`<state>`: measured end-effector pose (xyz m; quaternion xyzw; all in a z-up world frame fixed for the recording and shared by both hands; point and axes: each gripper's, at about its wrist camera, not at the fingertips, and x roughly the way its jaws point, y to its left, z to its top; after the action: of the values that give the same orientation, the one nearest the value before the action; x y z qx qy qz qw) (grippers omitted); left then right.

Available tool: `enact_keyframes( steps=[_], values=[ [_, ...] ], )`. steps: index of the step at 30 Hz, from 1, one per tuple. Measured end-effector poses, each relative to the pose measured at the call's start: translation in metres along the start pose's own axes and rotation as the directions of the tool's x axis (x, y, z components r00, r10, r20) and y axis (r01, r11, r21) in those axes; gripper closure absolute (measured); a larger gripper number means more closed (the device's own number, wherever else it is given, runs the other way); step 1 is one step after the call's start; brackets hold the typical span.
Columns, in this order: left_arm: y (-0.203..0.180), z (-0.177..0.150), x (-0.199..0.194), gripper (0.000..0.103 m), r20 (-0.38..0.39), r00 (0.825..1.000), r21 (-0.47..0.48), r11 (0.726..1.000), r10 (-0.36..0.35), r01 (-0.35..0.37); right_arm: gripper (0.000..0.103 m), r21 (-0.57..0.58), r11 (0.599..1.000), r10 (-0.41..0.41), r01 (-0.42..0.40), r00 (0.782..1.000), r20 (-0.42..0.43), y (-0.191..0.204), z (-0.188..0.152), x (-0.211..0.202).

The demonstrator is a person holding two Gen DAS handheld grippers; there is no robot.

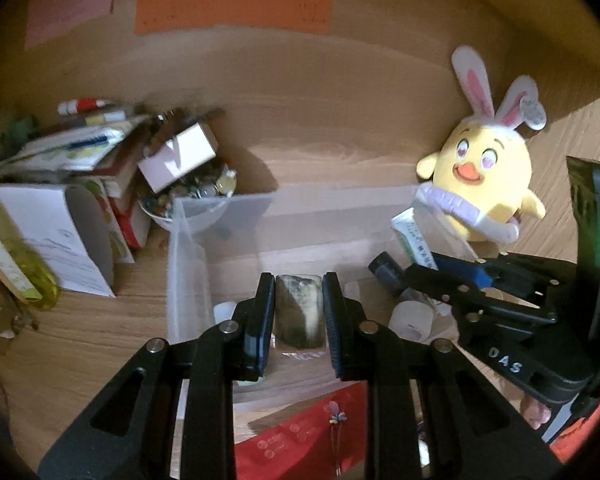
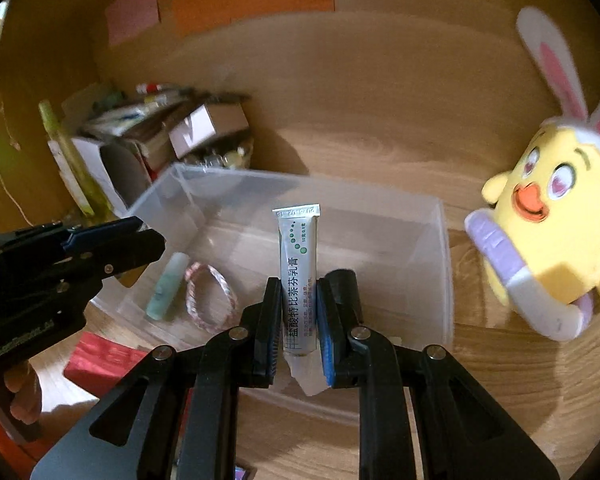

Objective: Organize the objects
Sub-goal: 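Grasp small silver packet with left gripper while right grasps white ointment tube, place both in box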

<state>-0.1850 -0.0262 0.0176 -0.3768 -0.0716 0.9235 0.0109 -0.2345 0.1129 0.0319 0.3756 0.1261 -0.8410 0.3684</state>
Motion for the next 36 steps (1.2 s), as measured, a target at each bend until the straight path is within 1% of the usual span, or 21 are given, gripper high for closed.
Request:
enact_keyframes(
  steps=[5,9,16,17,18,20,22,24,26,27,29,31,34,36],
  values=[
    [0.003,-0.002,0.021,0.080,-0.051,0.999,0.000,1.000,0.009,-0.009,0.088,-0.011,1.000,-0.005,0.004,0.998,-0.061,-0.002,-0.002,0.022],
    [0.006,-0.005,0.031,0.080,-0.081,0.997,-0.002,1.000,0.002,-0.003,0.088,-0.021,1.000,-0.006,0.005,0.997,-0.077,0.000,-0.004,0.028],
    [0.007,-0.007,0.020,0.079,-0.059,0.998,0.002,1.000,0.001,-0.001,0.087,-0.019,1.000,-0.008,0.007,0.996,-0.088,0.001,-0.003,0.031],
    [0.007,-0.007,0.017,0.079,-0.053,0.999,0.002,1.000,0.000,0.001,0.085,-0.020,1.000,-0.010,0.009,0.996,-0.092,0.001,-0.003,0.030],
    [0.007,-0.008,0.015,0.077,-0.049,0.999,0.002,1.000,0.000,0.000,0.083,-0.021,1.000,-0.015,0.013,0.996,-0.093,0.002,-0.003,0.030],
    [0.006,-0.008,0.009,0.071,-0.038,0.999,0.002,1.000,0.000,0.000,0.074,-0.025,0.999,-0.027,0.025,0.996,-0.083,0.003,-0.003,0.026],
    [0.005,-0.010,0.000,0.057,-0.017,1.000,0.002,1.000,0.005,-0.005,0.070,-0.025,0.999,-0.032,0.030,0.997,-0.068,0.004,-0.004,0.021],
    [0.004,-0.012,-0.012,0.050,0.011,1.000,0.004,1.000,0.013,-0.013,0.066,-0.020,1.000,-0.025,0.024,0.998,-0.052,0.005,-0.003,0.012],
    [0.002,-0.014,-0.022,0.045,0.031,0.999,0.007,1.000,0.017,-0.017,0.059,-0.013,1.000,-0.012,0.012,0.999,-0.034,0.005,-0.005,0.000],
    [0.002,-0.016,-0.029,0.040,0.043,0.999,0.009,1.000,0.020,-0.020,0.057,-0.011,1.000,-0.009,0.008,1.000,-0.025,0.005,-0.006,-0.005],
    [0.001,-0.020,-0.040,0.032,0.063,0.998,0.008,1.000,0.025,-0.026,0.048,-0.009,1.000,-0.008,0.008,1.000,0.006,0.005,-0.010,-0.021],
    [0.001,-0.025,-0.052,0.022,0.082,0.996,0.002,1.000,0.025,-0.026,0.045,-0.010,1.000,-0.012,0.012,1.000,0.028,0.006,-0.014,-0.032],
    [0.003,-0.036,-0.066,0.018,0.096,0.995,-0.012,1.000,0.012,-0.011,0.040,-0.017,1.000,-0.017,0.018,0.998,0.065,0.008,-0.024,-0.053],
    [0.004,-0.044,-0.075,0.017,0.101,0.995,-0.020,1.000,0.011,-0.009,0.039,-0.017,1.000,-0.007,0.009,0.997,0.080,0.009,-0.032,-0.063]
  ],
)
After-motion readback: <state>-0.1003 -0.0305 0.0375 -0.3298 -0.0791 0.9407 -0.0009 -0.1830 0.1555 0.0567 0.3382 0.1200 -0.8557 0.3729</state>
